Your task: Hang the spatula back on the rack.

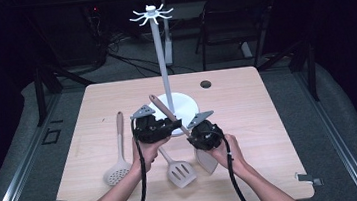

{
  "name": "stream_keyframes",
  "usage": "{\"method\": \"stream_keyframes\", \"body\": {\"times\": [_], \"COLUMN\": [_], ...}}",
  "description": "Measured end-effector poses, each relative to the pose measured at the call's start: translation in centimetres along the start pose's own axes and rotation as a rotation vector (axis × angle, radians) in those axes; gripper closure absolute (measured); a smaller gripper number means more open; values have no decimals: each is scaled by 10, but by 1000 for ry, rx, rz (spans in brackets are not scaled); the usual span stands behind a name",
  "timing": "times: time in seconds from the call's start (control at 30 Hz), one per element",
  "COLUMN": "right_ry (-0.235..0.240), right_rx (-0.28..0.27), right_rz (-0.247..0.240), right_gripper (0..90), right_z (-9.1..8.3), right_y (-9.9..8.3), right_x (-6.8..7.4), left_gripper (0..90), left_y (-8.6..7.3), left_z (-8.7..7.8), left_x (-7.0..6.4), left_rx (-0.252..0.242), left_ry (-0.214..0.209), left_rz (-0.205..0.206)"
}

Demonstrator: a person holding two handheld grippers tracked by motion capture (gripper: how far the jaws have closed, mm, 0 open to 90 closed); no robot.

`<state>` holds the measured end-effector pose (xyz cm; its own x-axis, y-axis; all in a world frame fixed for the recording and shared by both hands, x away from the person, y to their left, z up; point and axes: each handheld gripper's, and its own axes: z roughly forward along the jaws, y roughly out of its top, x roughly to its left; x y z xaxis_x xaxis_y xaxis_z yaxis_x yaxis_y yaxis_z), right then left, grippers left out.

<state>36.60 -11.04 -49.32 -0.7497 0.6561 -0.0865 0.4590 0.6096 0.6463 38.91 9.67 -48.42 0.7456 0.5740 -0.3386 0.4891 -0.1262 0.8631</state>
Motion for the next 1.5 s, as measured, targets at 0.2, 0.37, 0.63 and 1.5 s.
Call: {"method": "stream_keyframes", "body": {"times": [0.2,0.37,0.63,1.5], "right_ry": [13,19,2,-58], "right_rx": [-10,-24,-41,41], "right_rz": [-4,0,49,133], "right_gripper": [769,705,455,65], "right_z": [1,-4,-19,-43], "right_y": [0,-2,-12,-61], "right_x": [-1,-3,-13,-51], "left_gripper": [697,725,752,767], "left_y": [-3,1,11,50], "left_z": [0,-1,-2,4], "left_x": [5,7,3,-15], "left_rx": [-28,-40,-48,7], "left_ry": [-31,-49,-73,-94], "left_rz": [-66,-104,-85,85]}}
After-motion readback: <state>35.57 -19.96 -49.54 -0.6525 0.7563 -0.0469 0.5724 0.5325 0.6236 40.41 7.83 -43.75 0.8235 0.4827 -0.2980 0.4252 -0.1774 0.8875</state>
